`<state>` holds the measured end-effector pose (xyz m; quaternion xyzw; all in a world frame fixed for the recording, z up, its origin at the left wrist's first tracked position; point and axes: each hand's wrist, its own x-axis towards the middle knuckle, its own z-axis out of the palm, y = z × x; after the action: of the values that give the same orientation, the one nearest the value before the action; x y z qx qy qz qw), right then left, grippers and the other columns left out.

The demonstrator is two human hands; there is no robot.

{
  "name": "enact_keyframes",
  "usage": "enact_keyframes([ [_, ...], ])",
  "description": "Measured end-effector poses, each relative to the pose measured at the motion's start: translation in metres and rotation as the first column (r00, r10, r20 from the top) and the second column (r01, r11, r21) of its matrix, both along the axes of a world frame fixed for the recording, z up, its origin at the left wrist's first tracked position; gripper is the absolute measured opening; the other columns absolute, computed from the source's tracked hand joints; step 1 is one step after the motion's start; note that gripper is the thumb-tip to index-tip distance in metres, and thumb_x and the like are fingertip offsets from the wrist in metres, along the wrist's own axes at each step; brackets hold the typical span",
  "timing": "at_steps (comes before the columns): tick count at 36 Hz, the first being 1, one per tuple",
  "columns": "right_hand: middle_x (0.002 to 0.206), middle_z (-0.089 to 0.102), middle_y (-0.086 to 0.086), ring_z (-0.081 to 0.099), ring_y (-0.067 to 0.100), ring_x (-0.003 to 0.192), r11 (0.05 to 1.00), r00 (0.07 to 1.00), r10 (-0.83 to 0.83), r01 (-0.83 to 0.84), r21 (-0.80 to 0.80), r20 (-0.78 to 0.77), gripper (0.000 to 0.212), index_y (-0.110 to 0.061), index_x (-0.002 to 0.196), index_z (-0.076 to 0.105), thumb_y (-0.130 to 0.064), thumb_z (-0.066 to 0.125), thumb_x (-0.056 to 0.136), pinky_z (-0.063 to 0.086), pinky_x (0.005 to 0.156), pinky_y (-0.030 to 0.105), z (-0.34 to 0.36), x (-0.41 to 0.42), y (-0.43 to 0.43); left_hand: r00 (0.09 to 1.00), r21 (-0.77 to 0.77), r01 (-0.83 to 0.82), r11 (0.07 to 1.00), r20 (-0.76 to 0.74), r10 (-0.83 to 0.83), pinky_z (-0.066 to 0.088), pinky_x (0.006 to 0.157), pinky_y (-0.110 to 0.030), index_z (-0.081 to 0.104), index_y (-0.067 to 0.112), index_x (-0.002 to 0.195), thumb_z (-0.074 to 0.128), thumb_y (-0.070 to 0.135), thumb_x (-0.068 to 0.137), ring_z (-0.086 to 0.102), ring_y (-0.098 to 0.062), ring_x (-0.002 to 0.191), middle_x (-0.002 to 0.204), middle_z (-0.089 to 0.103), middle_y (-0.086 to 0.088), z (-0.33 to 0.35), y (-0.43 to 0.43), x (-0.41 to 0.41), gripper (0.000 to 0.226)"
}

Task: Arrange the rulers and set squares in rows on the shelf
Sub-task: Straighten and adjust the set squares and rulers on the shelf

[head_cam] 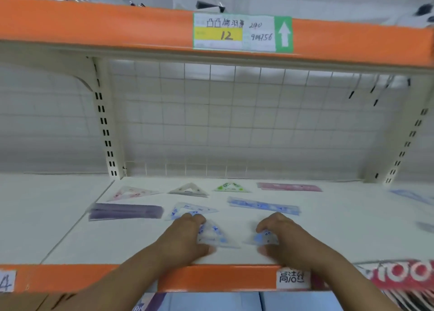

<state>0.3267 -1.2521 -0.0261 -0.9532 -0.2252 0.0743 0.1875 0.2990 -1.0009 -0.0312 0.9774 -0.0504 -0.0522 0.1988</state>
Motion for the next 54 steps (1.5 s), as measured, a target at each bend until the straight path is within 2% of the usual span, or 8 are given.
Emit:
enact_keyframes([
  [13,0.107,0.038,-0.025,0.043,0.002,0.108,1.000,0.992,0.007,-0.007,0.000,-0.129,0.031,-0.046,0.096,0.047,-0.027,0.068,0.084,0.035,0.095,0.015,-0.001,0.029,-0.031,0.999,0.104,-0.028,0.994,-0.028,0.031,0.036,0.102,-0.029,0.043,0.028,0.135,0.066,0.051,0.080,0.034,-0.021,0.127,0.131,0.038,-0.002,-0.005,-0.042,0.016,0.064],
  [16,0.112,0.040,-0.020,0.043,-0.002,0.104,0.999,0.988,0.036,-0.032,0.025,-0.150,0.030,-0.040,0.103,0.050,-0.025,0.069,0.084,0.033,0.086,0.007,-0.001,0.033,-0.034,0.998,0.119,-0.040,0.992,-0.045,0.045,0.036,0.102,-0.030,0.044,0.028,0.134,0.066,0.052,0.081,0.034,-0.021,0.126,0.131,0.038,-0.002,-0.005,-0.042,0.017,0.062],
  [19,0.118,0.040,-0.018,0.042,0.001,0.112,0.999,0.987,0.041,-0.038,0.023,-0.158,0.036,-0.036,0.117,0.052,-0.026,0.067,0.086,0.031,0.092,0.010,-0.002,0.035,-0.036,0.998,0.123,-0.042,0.991,-0.044,0.048,0.037,0.101,-0.030,0.044,0.028,0.133,0.064,0.053,0.081,0.035,-0.020,0.125,0.131,0.039,-0.002,-0.005,-0.041,0.015,0.061],
  [28,0.119,0.052,-0.004,0.048,0.006,0.101,0.987,0.988,-0.155,0.154,0.049,0.027,0.026,-0.022,0.118,0.060,-0.013,0.048,0.096,0.032,0.086,0.010,0.003,0.034,-0.066,0.982,0.255,-0.160,0.953,-0.060,0.181,0.042,0.097,-0.031,0.049,0.024,0.117,0.054,0.060,0.085,0.047,-0.020,0.114,0.124,0.047,-0.003,0.000,-0.005,0.002,0.048],
  [34,0.110,0.050,-0.008,0.049,0.009,0.097,0.968,0.968,-0.242,0.236,-0.088,-0.064,0.035,-0.030,0.111,0.054,-0.050,0.064,0.083,0.039,0.081,0.020,-0.004,0.030,-0.067,0.967,0.277,-0.190,0.942,-0.113,0.228,0.043,0.098,-0.034,0.043,0.029,0.121,0.060,0.069,0.075,0.046,-0.019,0.112,0.123,0.044,0.000,0.000,0.012,-0.003,0.063],
  [39,0.116,0.048,-0.007,0.046,0.011,0.107,0.961,0.960,-0.273,0.269,-0.067,-0.063,0.061,-0.028,0.119,0.052,-0.061,0.070,0.071,0.042,0.092,0.025,-0.007,0.026,-0.052,0.971,0.276,-0.161,0.948,-0.127,0.202,0.043,0.098,-0.034,0.041,0.029,0.120,0.064,0.071,0.069,0.045,-0.018,0.111,0.121,0.043,0.001,-0.001,0.004,-0.004,0.070],
  [49,0.121,0.044,0.000,0.044,0.016,0.112,0.955,0.952,-0.288,0.278,-0.101,-0.107,0.046,-0.024,0.113,0.051,-0.048,0.069,0.078,0.041,0.094,0.025,-0.004,0.023,-0.042,0.965,0.274,-0.183,0.944,-0.135,0.227,0.042,0.098,-0.036,0.041,0.030,0.119,0.067,0.069,0.067,0.043,-0.019,0.113,0.121,0.043,0.003,-0.008,0.005,0.000,0.069],
  [54,0.135,0.039,0.003,0.041,0.019,0.124,0.972,0.965,-0.233,0.226,-0.066,-0.119,0.061,-0.027,0.136,0.038,-0.037,0.067,0.083,0.039,0.102,0.030,-0.001,0.022,-0.040,0.964,0.266,-0.192,0.945,-0.129,0.232,0.042,0.098,-0.036,0.041,0.030,0.118,0.067,0.069,0.067,0.042,-0.018,0.112,0.119,0.043,0.003,-0.009,0.006,0.002,0.070],
])
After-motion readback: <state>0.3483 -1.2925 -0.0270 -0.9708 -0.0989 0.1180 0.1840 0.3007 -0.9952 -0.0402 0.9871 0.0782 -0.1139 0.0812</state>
